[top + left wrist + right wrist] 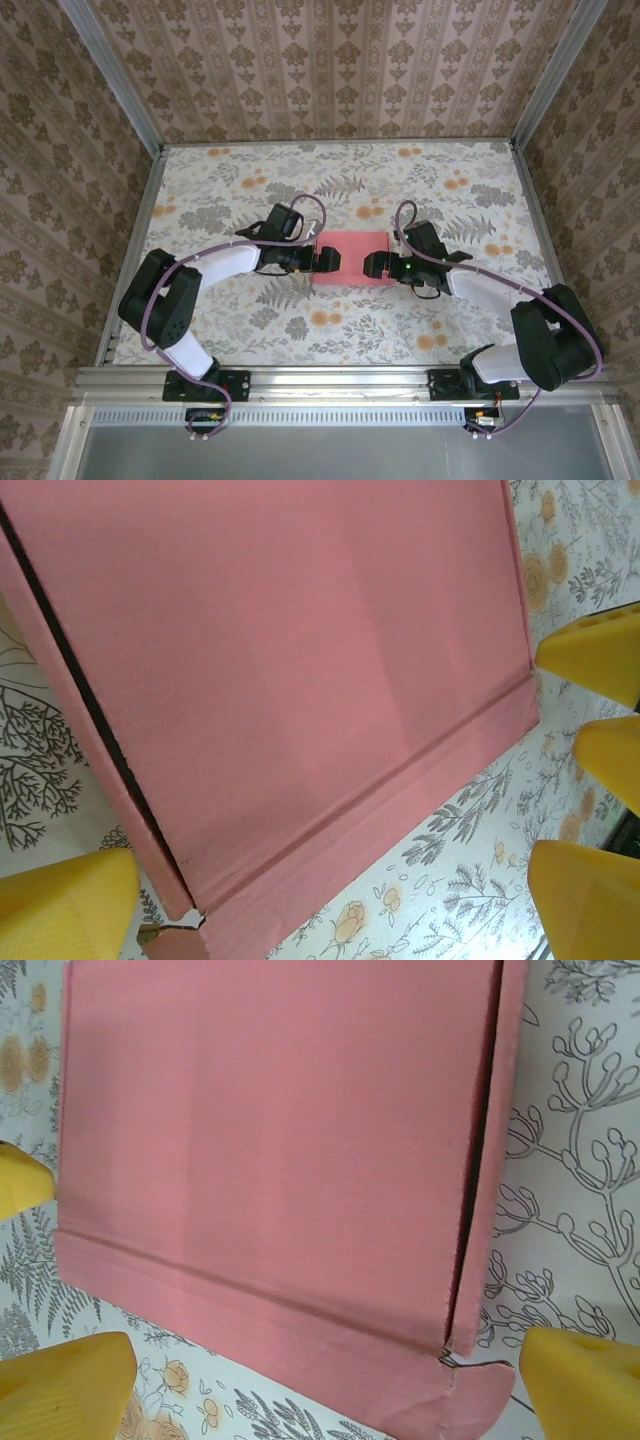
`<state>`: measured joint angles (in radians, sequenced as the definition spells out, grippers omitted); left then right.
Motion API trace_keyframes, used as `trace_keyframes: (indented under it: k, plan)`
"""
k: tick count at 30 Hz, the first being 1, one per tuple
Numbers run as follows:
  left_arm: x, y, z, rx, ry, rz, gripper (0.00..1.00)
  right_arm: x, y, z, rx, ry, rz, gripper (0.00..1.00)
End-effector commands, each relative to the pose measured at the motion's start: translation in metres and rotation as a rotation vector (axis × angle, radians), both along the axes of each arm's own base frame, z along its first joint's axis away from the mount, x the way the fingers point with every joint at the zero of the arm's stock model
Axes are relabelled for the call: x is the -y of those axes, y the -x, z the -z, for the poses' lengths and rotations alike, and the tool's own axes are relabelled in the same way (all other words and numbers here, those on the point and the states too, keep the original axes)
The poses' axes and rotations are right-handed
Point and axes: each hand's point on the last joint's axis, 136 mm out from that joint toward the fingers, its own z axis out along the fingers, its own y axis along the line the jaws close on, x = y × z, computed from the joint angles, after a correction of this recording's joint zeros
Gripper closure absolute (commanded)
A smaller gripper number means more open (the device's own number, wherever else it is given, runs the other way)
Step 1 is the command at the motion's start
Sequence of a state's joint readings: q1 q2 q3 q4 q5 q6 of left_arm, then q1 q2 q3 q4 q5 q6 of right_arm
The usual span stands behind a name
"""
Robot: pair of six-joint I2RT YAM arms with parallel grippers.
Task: Fold the paper box
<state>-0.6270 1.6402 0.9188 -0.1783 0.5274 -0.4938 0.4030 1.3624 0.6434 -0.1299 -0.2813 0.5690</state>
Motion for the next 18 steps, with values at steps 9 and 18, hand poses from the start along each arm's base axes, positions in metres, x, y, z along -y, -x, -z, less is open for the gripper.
trace_keyframes:
  k: [9, 18]
  plan:
    - [0.0, 0.005, 0.004, -0.032, -0.007, 0.004, 0.0, -0.012, -0.008, -0.009, 0.022, -0.035, -0.018, 0.01]
    - [0.004, 0.007, 0.011, -0.059, -0.023, 0.007, 0.0, -0.015, -0.007, 0.0, -0.001, -0.026, -0.028, 0.01]
